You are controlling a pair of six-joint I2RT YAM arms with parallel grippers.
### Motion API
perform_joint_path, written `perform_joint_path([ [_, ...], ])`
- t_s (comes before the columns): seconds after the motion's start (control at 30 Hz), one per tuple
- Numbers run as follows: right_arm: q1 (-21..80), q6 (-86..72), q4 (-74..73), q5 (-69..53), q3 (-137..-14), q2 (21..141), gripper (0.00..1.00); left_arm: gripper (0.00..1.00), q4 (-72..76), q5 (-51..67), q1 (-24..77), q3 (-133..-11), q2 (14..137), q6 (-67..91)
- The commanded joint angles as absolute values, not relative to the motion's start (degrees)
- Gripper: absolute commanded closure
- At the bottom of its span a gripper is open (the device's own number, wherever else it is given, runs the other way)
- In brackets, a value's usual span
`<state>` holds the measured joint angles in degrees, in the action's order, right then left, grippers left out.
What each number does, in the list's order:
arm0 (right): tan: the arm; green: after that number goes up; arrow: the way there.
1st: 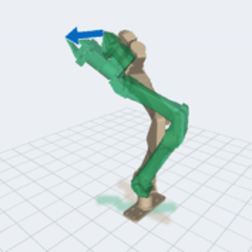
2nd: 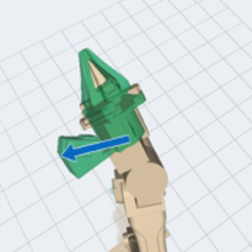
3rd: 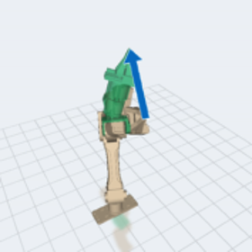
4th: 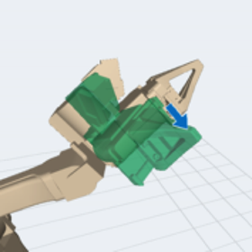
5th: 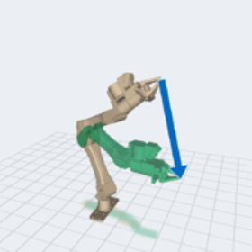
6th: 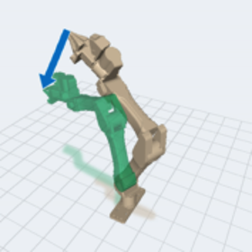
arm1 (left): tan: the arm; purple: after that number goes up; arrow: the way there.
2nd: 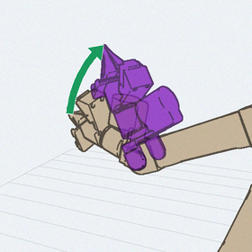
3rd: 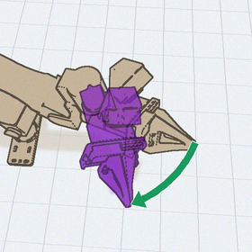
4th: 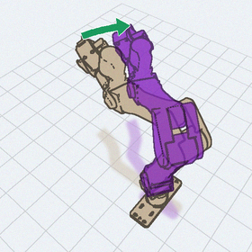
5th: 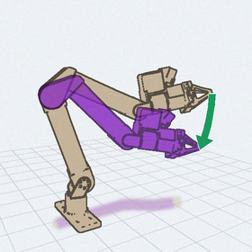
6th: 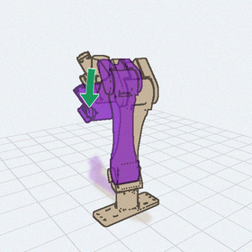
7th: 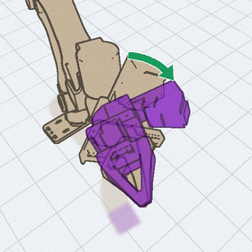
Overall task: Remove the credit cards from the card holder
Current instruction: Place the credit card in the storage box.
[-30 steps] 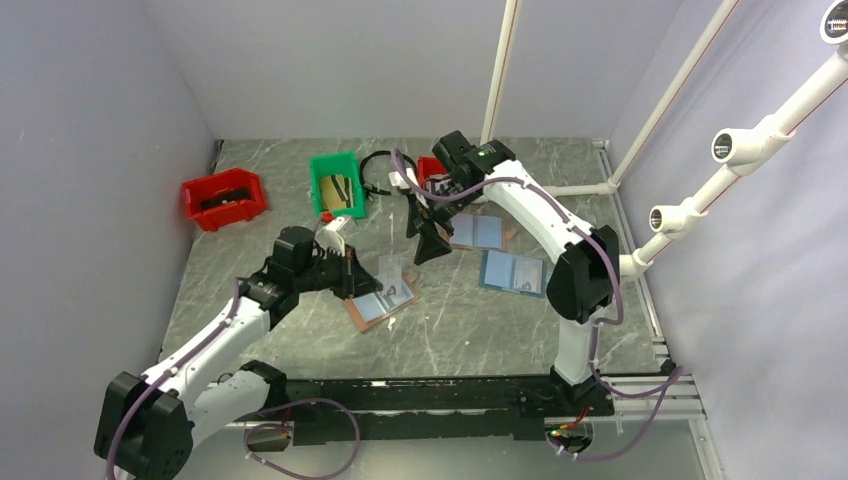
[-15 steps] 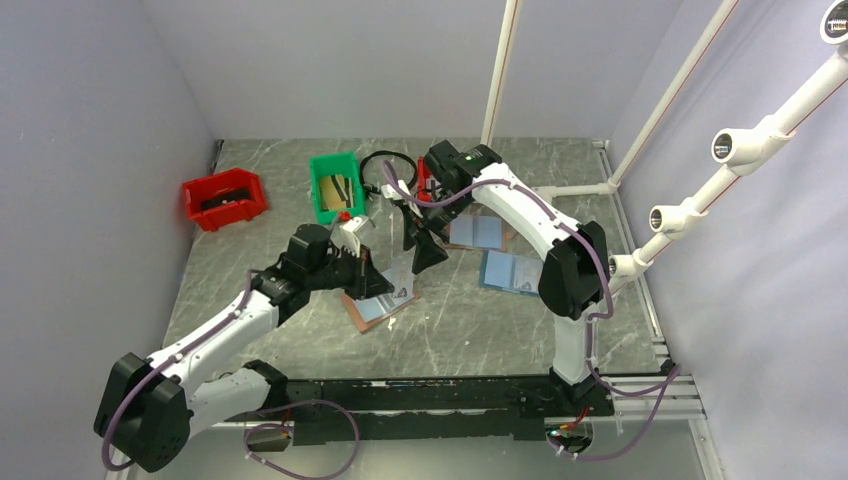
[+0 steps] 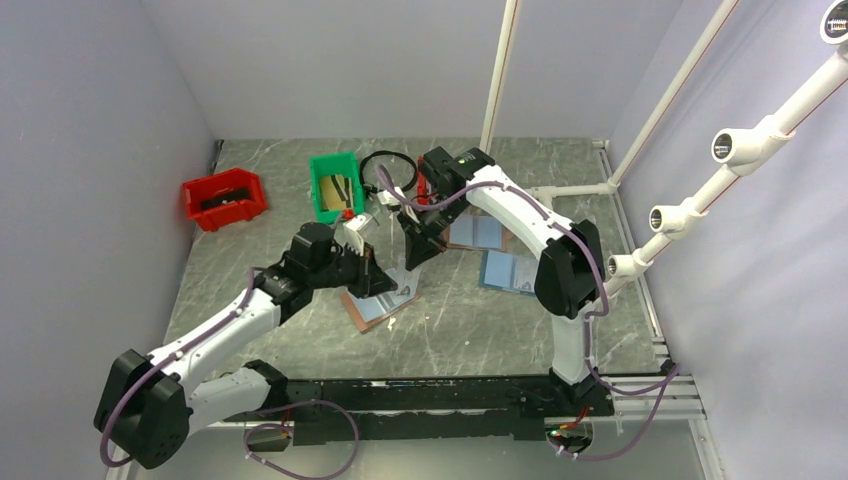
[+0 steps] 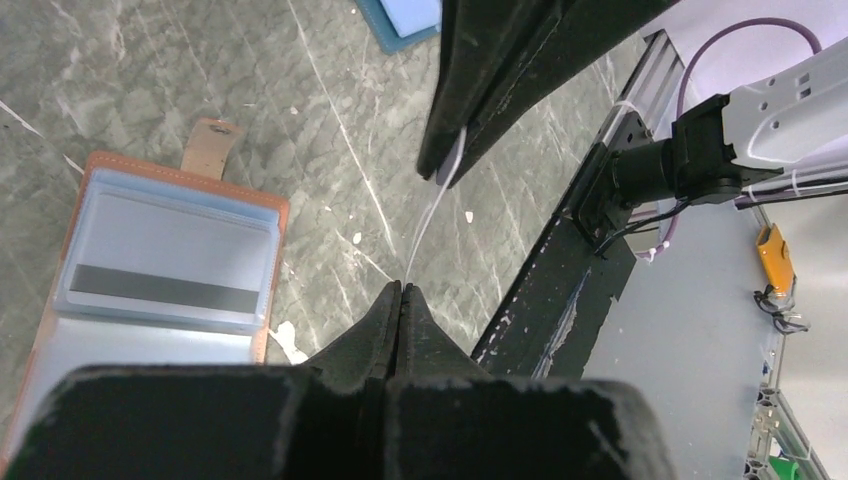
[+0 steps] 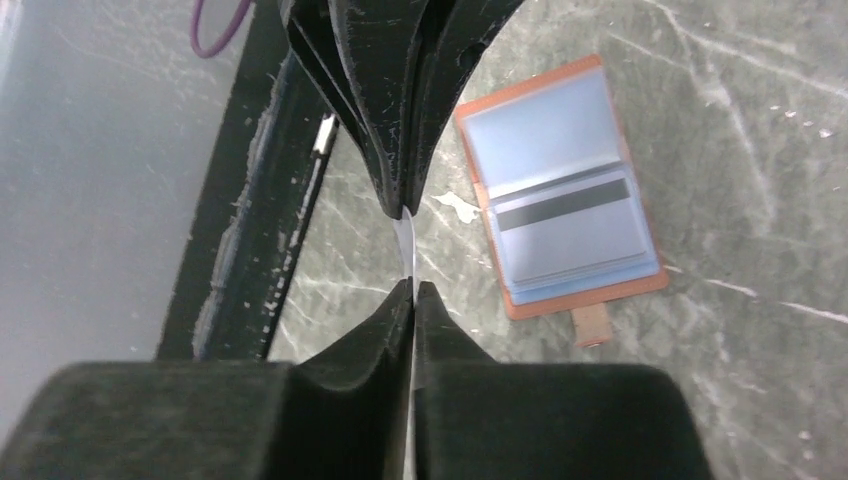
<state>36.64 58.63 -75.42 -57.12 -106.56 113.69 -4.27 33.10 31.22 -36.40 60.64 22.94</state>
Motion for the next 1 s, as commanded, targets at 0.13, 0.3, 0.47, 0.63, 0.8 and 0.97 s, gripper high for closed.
perform_joint_path([
  [0.13,36.83,56.57,-75.63,-56.66,-108.6,114.06,1.0,0.75,-9.51,23.05,31.45,-40.23,58.4,21.98],
  [0.3,34.91,44.64,-67.22,-47.88,-110.76,114.28,1.0,0.34,-15.34,15.3,31.36,-40.79,55.05,24.22],
  [0.47,30.75,36.06,-58.33,-41.87,-111.53,113.51,1.0,0.07,-16.57,8.59,31.38,-37.79,50.14,28.24],
  [0.63,27.76,32.49,-50.46,-33.44,-112.75,112.9,1.0,0.01,-20.43,0.82,31.38,-36.02,44.97,32.19],
  [0.8,27.07,31.77,-44.87,-22.83,-113.88,113.76,1.0,0.0,-22.74,-2.82,31.38,-35.04,40.95,33.27],
  [0.97,27.07,32.18,-41.79,-16.4,-114.61,115.26,1.0,0.01,-23.65,-3.35,31.38,-34.15,39.5,34.21],
])
